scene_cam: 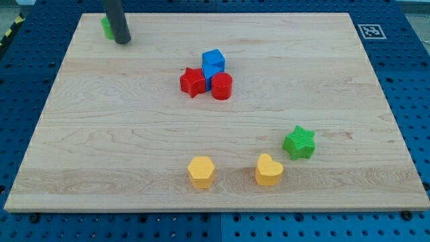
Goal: Move your arm to the left side of the red star
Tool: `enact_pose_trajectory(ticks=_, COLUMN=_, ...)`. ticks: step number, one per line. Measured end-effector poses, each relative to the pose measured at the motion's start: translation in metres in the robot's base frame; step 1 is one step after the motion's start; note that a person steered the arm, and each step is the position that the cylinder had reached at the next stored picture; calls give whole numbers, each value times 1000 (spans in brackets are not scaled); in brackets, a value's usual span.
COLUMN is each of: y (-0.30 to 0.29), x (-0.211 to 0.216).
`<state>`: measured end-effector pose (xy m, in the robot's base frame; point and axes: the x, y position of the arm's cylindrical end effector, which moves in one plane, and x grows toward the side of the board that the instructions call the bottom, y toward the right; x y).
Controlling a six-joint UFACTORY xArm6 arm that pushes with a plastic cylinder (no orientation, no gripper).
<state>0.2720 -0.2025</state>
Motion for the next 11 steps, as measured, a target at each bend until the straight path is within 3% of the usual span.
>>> enact_pose_trajectory(ticks=2, y=-30, x=-28)
enact_pose_trajectory(ticks=3, y=-1, x=16)
enact_pose_trajectory(ticks=4, y=60, x=104)
enact_pose_trajectory(ticks=5, y=88, x=156)
enact_pose_trajectory(ticks=11, y=88, x=163)
